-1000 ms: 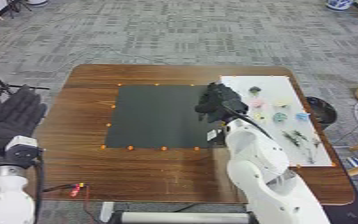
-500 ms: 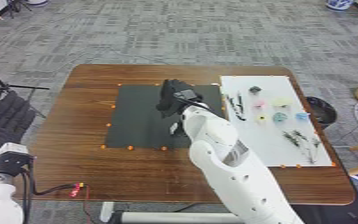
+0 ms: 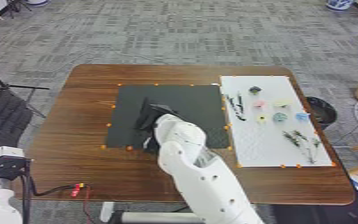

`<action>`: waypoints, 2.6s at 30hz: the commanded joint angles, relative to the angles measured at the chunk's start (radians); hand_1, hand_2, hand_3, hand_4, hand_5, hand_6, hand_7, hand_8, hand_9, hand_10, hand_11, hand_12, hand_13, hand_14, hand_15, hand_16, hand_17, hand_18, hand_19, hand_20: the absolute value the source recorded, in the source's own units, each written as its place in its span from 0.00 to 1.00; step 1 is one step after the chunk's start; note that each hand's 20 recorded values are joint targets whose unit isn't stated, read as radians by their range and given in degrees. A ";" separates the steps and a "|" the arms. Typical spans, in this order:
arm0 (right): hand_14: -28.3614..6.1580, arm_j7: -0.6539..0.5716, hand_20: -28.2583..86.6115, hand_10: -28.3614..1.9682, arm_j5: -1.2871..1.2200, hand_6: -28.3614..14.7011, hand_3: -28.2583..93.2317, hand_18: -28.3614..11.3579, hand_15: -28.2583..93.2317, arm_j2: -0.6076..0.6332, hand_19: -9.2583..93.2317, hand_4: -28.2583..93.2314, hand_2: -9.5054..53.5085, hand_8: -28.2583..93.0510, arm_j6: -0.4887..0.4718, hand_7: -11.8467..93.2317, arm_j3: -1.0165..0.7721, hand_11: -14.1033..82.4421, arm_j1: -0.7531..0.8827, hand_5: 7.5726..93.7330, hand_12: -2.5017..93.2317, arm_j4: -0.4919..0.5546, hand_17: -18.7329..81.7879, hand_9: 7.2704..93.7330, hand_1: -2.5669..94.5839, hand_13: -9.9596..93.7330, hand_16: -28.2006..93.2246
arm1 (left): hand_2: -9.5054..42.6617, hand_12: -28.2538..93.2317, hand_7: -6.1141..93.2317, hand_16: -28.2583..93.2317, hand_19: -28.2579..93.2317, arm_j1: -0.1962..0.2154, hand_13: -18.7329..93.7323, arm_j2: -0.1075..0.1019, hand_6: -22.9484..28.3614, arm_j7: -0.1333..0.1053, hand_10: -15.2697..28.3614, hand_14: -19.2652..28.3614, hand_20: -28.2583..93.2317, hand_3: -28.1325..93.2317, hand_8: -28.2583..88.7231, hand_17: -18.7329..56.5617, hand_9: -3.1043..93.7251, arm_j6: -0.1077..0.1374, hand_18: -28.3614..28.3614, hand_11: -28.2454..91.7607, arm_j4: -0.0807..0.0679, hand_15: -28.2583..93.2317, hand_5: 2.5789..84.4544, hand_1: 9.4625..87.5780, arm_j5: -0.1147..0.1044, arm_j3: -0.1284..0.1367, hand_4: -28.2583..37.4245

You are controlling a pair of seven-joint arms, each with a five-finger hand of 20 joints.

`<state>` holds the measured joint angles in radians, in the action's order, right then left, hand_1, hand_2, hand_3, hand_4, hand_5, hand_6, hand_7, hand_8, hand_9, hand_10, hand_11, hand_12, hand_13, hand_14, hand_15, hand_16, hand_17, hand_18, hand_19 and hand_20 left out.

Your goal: Arrange flowers

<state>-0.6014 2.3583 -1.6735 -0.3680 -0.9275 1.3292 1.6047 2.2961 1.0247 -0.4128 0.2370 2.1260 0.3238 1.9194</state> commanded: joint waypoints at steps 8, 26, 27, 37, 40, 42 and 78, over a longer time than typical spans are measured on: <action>0.71 0.060 0.55 0.71 0.121 0.60 0.78 0.13 0.66 -0.098 0.91 0.00 0.00 0.39 0.022 0.55 0.016 0.39 0.034 0.80 0.68 -0.075 0.67 0.96 0.66 0.93 0.62 | 0.56 0.30 0.16 0.20 0.48 -0.002 0.38 0.002 0.61 -0.068 0.68 0.67 0.30 0.43 0.17 0.21 0.38 -0.063 0.68 0.39 0.034 0.39 0.53 0.40 0.021 -0.042 0.00; 0.70 0.085 0.53 0.72 0.281 0.63 0.79 0.14 0.66 -0.133 0.91 0.00 0.00 0.38 0.019 0.57 -0.009 0.37 -0.010 0.77 0.64 -0.168 0.66 0.96 0.63 0.92 0.62 | 0.48 0.30 0.17 0.20 0.49 -0.032 0.38 -0.013 0.61 -0.090 0.68 0.67 0.29 0.71 0.17 0.20 0.38 -0.066 0.68 0.40 0.026 0.40 0.53 0.24 0.021 -0.058 0.00; 0.70 0.077 0.53 0.72 0.272 0.63 0.79 0.13 0.66 -0.131 0.91 0.00 0.00 0.38 0.018 0.57 -0.007 0.37 -0.012 0.77 0.64 -0.169 0.66 0.95 0.62 0.92 0.62 | 0.48 0.30 0.17 0.20 0.49 -0.035 0.38 -0.014 0.61 -0.091 0.68 0.67 0.29 0.73 0.17 0.20 0.38 -0.069 0.68 0.40 0.025 0.40 0.53 0.23 0.022 -0.058 0.00; 0.69 0.043 0.52 0.66 0.278 0.63 0.71 0.12 0.66 -0.123 0.92 0.01 0.00 0.37 -0.009 0.58 0.013 0.41 0.007 0.74 0.53 -0.159 0.66 0.92 0.59 0.91 0.61 | 0.46 0.30 0.17 0.19 0.50 -0.062 0.38 -0.028 0.62 -0.089 0.69 0.67 0.29 0.78 0.17 0.20 0.38 -0.068 0.69 0.40 0.017 0.40 0.53 0.20 0.028 -0.065 0.00; 0.69 0.056 0.52 0.62 0.289 0.62 0.68 0.11 0.66 -0.113 0.92 0.02 0.00 0.36 0.040 0.54 0.022 0.43 0.014 0.75 0.47 -0.160 0.65 0.91 0.59 0.90 0.61 | 0.46 0.30 0.17 0.19 0.50 -0.066 0.38 -0.029 0.62 -0.087 0.69 0.67 0.29 0.78 0.17 0.20 0.38 -0.067 0.69 0.40 0.015 0.40 0.53 0.20 0.041 -0.070 0.00; 0.69 0.052 0.52 0.61 0.300 0.61 0.67 0.11 0.66 -0.111 0.92 0.02 0.00 0.35 0.038 0.52 0.023 0.41 0.015 0.75 0.45 -0.160 0.65 0.90 0.59 0.90 0.61 | 0.46 0.30 0.17 0.19 0.50 -0.067 0.38 -0.031 0.63 -0.089 0.69 0.67 0.29 0.78 0.17 0.20 0.38 -0.066 0.69 0.40 0.015 0.40 0.53 0.20 0.040 -0.071 0.00; 0.67 0.037 0.49 0.47 0.237 0.53 0.75 0.12 0.68 -0.010 0.92 0.00 0.00 0.16 0.022 0.29 0.047 0.51 0.005 0.72 0.33 -0.114 0.65 0.85 0.36 0.88 0.57 | 0.47 0.30 0.17 0.20 0.50 -0.149 0.37 -0.024 0.63 -0.105 0.68 0.68 0.28 0.77 0.17 0.19 0.36 -0.087 0.70 0.39 -0.020 0.39 0.51 0.19 0.074 -0.119 0.00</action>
<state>-0.5404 2.6451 -1.7362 -0.3494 -0.8940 1.3338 1.4772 2.1352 0.9959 -0.5082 0.1601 2.1006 0.3903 1.7879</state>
